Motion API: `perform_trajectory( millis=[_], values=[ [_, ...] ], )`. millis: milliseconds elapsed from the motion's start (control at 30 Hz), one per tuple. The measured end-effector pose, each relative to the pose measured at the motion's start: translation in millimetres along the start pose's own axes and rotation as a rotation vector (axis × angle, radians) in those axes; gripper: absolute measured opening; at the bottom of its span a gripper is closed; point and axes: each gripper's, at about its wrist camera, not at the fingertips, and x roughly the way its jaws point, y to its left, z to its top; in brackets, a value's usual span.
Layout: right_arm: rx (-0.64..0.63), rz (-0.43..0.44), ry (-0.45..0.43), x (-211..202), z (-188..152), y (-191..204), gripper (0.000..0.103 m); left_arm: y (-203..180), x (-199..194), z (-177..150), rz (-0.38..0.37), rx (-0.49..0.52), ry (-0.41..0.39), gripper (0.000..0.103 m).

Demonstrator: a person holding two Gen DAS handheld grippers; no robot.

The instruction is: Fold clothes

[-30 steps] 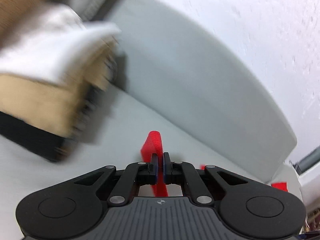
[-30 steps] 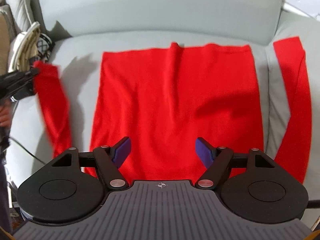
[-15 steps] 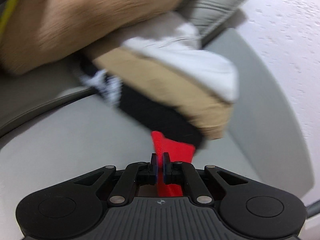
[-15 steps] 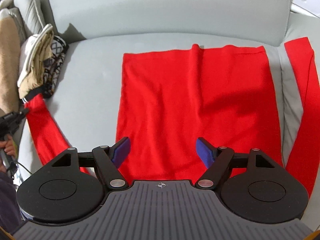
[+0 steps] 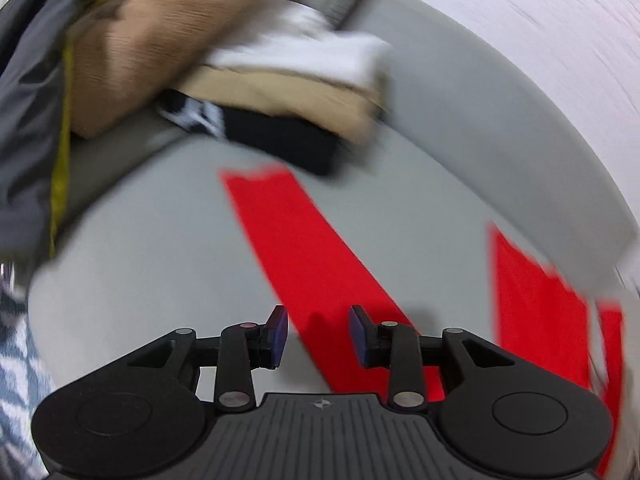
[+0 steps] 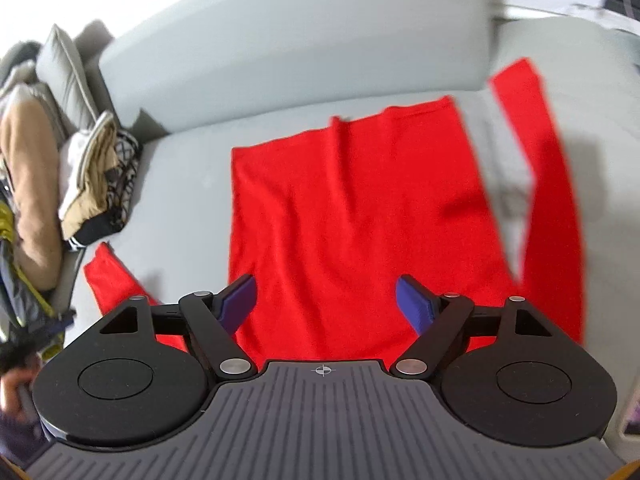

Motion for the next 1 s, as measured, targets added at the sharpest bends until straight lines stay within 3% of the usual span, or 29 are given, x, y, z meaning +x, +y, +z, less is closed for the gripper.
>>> perform_trajectory(
  millis=[133, 267, 333, 533, 567, 600, 633, 733, 867, 967, 1000],
  values=[
    [0.038, 0.020, 0.010, -33.4, -40.1, -40.4, 0.082, -58.0, -22.7, -74.4, -0.038, 0.075, 0.082, 0.032],
    [0.089, 0.074, 0.036, -48.4, -84.3, -77.3, 0.082, -76.6, -12.4, -137.7, -0.041, -0.012, 0.133, 0.029],
    [0.122, 0.101, 0.051, -52.4, -106.9, -92.7, 0.082, -72.2, 2.2, -159.8, -0.085, -0.122, 0.148, 0.025],
    [0.207, 0.163, 0.065, -49.8, -154.1, -118.4, 0.082, -72.1, 27.5, -181.3, -0.115, -0.206, 0.027, 0.024],
    [0.216, 0.169, 0.070, -48.1, -159.1, -119.6, 0.082, -71.8, 26.9, -181.4, -0.116, -0.206, 0.009, 0.022],
    [0.225, 0.176, 0.074, -46.5, -164.1, -120.7, 0.082, -72.2, 24.4, -181.0, -0.112, -0.207, -0.008, 0.011],
    [0.234, 0.182, 0.079, -44.8, -169.2, -121.9, 0.082, -75.4, 15.0, -179.5, -0.086, -0.204, -0.023, 0.000],
    [0.252, 0.188, 0.092, -40.0, -181.7, -124.9, 0.082, -91.7, -16.9, -178.0, 0.032, -0.148, -0.073, 0.000],
    [0.266, 0.175, 0.102, -31.7, -186.2, -129.0, 0.082, -114.7, -29.7, -191.1, 0.206, -0.021, -0.027, 0.003],
    [0.265, 0.141, 0.095, -26.3, -188.0, -133.5, 0.082, -125.9, -33.4, -202.9, 0.365, 0.061, -0.027, 0.025],
    [0.263, 0.122, 0.093, -24.6, -188.7, -135.6, 0.082, -126.5, -38.6, -206.5, 0.382, 0.064, -0.047, 0.030]
  ],
)
